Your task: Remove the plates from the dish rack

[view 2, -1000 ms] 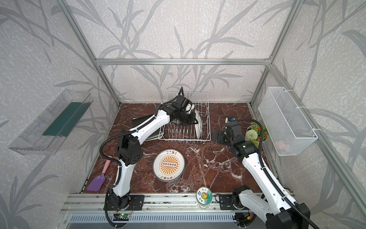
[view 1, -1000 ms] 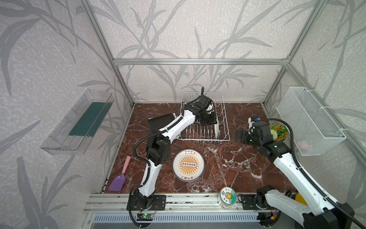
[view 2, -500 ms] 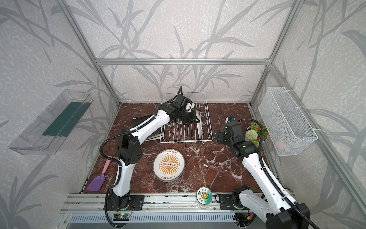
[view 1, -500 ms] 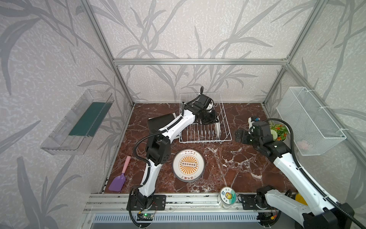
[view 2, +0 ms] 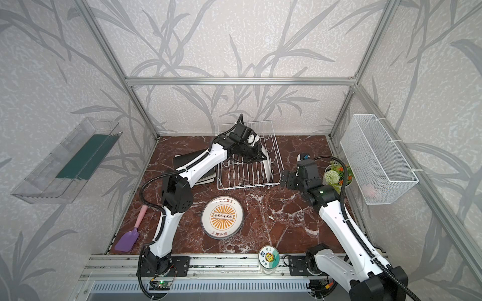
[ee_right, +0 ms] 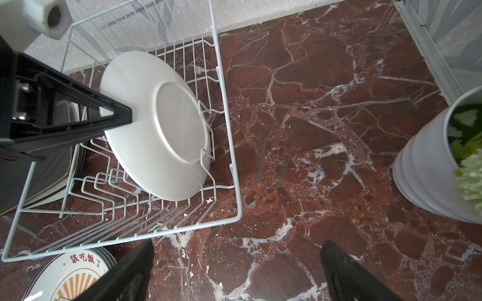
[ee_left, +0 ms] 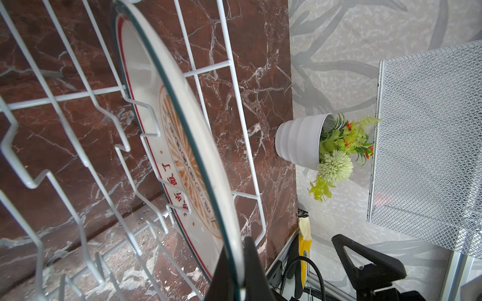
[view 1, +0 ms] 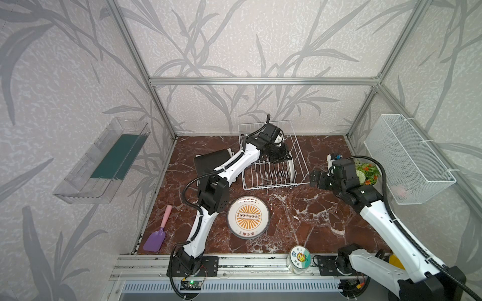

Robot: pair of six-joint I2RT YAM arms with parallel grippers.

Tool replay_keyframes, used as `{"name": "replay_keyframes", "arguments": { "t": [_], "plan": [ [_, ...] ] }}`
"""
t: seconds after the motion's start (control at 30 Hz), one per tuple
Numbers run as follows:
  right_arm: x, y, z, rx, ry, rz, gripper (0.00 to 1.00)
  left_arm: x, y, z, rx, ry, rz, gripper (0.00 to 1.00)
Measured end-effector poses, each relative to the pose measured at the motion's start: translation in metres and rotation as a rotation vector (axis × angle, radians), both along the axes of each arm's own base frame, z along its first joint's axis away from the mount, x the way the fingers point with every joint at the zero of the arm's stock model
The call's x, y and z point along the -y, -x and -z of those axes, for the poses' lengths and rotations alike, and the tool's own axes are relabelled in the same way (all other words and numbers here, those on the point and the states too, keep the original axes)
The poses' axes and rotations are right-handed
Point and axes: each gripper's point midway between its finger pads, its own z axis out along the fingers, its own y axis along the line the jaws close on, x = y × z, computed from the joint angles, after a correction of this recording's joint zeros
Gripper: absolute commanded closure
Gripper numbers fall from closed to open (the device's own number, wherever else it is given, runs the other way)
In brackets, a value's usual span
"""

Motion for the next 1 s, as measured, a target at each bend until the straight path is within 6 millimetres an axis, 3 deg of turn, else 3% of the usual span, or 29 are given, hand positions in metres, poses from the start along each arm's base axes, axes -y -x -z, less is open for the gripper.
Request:
{"name": "replay_keyframes", "arguments": {
  "t": [0.57, 1.0],
  "plan": [
    [0.000, -0.001, 0.001, -0.006, -0.005, 0.003, 0.01, 0.001, 0.011, 0.001, 0.019, -0.049, 0.128, 1.00],
    [0.000, -0.001, 0.003, -0.011, -0.005, 0.002, 0.01, 0.000, 0.012, -0.002, 0.006, -0.048, 0.112, 1.00]
  ]
}}
